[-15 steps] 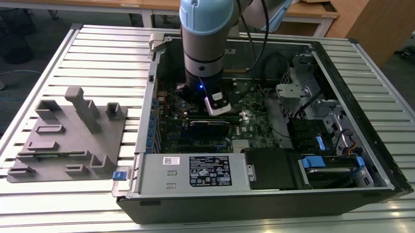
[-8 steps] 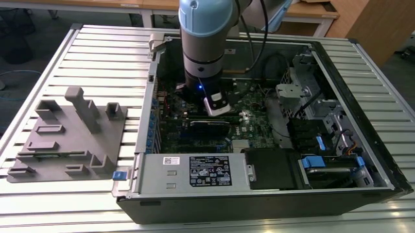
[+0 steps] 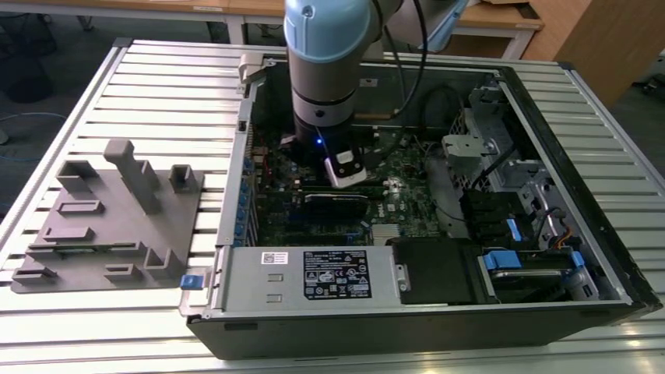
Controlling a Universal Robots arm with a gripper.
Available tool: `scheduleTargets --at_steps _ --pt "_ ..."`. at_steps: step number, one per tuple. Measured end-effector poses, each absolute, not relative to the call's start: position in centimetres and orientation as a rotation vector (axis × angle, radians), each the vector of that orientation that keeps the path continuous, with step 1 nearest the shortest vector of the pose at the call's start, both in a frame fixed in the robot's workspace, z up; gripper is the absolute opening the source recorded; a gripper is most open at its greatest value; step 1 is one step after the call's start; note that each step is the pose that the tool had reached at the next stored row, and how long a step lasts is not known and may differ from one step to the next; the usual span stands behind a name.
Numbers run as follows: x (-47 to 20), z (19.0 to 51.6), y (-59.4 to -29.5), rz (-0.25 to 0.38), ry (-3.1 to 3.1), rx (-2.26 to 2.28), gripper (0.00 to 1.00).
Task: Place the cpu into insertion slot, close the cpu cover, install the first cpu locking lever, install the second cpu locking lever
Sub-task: 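Install the second cpu locking lever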
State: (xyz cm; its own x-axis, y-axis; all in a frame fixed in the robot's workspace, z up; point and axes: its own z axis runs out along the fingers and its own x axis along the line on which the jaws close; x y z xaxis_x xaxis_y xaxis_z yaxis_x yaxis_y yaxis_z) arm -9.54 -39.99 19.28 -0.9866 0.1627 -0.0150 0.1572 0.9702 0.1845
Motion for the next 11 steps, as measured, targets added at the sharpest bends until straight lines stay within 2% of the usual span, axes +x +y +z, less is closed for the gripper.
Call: scheduleTargets --at_steps 11 --pt "-10.12 18.98 -39.96 0.303 3.086 0.251 0.10"
